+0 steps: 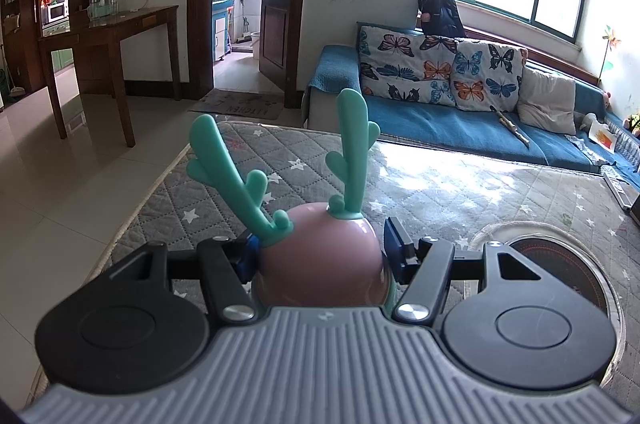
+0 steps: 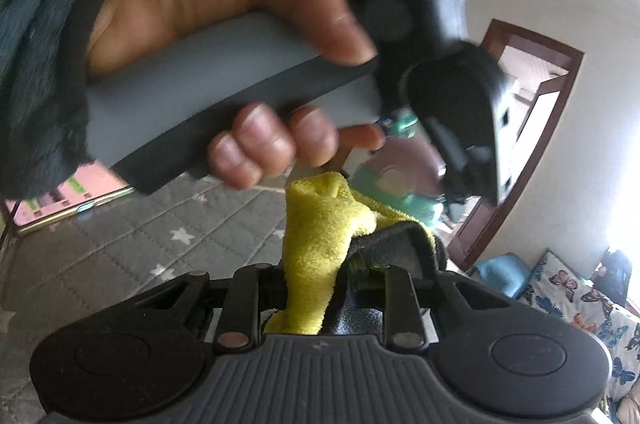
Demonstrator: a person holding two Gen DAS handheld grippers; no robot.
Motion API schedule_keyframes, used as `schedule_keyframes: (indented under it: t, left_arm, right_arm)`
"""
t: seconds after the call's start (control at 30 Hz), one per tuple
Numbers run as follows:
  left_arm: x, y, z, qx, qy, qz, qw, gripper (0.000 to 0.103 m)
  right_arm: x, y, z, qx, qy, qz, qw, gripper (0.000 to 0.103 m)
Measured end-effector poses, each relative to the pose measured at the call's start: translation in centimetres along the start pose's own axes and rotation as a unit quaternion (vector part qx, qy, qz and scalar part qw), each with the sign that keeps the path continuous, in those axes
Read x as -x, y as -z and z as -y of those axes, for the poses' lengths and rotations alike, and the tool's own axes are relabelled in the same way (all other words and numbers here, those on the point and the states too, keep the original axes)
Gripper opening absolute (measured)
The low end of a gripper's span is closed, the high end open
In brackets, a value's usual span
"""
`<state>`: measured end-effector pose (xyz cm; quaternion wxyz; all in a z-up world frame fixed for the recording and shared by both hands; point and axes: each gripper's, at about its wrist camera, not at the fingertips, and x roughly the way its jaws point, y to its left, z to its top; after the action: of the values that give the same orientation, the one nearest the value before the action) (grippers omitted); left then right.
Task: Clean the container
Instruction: 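Wipe the bottle's outside with the cloth in the right tool while the left tool holds it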
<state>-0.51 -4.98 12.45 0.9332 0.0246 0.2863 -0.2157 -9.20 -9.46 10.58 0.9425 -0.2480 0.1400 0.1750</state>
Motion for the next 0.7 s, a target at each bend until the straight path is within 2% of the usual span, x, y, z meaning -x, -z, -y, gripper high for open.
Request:
schedule_keyframes:
  t: [0.27, 0.53, 0.7]
  left_arm:
    - [0.1, 0.0, 0.4, -0.002, 0.000, 0.001, 1.0000, 0.062]
    - [0.1, 0.3, 0.5, -0.004, 0.001, 0.003, 1.0000, 0.062]
    - [0.2, 0.5, 0.4, -0.002, 0.003, 0.004, 1.0000, 0.062]
  right_arm:
    - [-1.0, 1.9, -1.1, 0.005, -0.023, -0.033, 0.999, 0.023]
    - [-0.9, 2.7, -0.3, -0.009, -0.029, -0.054, 0.998, 0.023]
    - [-0.5, 3.6, 1.3, -0.039, -0.021, -0.071, 0.996, 0.022]
